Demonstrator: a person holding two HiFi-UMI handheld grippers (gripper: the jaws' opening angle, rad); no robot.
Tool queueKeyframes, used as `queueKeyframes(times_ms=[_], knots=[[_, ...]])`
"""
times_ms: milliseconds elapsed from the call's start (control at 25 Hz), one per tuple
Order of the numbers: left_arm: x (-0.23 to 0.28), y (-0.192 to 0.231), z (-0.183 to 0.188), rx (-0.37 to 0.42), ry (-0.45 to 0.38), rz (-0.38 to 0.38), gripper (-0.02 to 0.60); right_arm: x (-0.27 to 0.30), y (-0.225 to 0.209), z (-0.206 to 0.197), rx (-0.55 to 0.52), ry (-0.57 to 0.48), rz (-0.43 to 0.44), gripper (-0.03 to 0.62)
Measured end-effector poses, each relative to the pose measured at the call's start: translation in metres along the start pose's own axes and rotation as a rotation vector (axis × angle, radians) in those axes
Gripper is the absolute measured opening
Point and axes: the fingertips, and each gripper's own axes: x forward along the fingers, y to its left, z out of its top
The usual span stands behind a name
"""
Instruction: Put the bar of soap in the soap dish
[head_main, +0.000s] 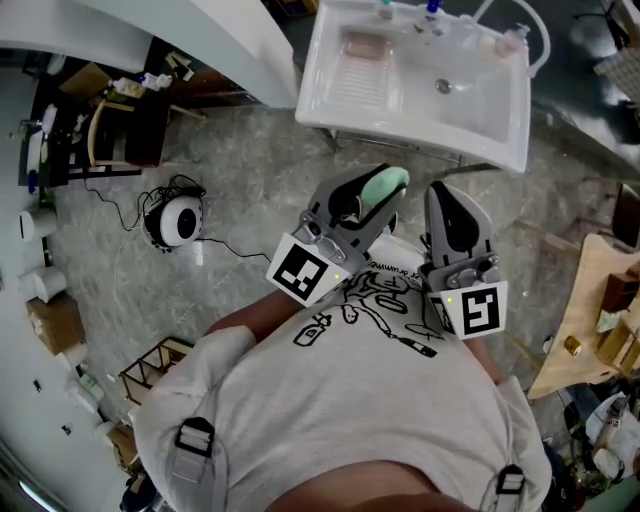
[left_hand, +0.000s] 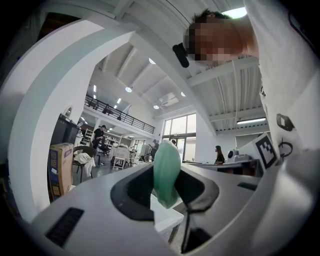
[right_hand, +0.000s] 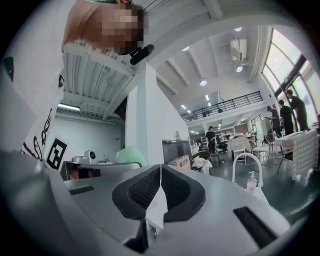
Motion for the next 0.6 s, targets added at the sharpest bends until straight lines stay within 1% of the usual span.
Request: queueKeyframes(times_ms=[360, 600], knots=[[0.016, -0.037, -0.015, -0.003, 0.017, -0.007, 0.120, -0.033, -0.021, -0.005, 0.024, 0.002, -0.010, 0.023], [0.024, -0.042, -0.017, -0.001, 0.018, -0.002, 0.120, -0.039, -0.029, -0.007, 0.027, 0.004, -0.015, 0.023]])
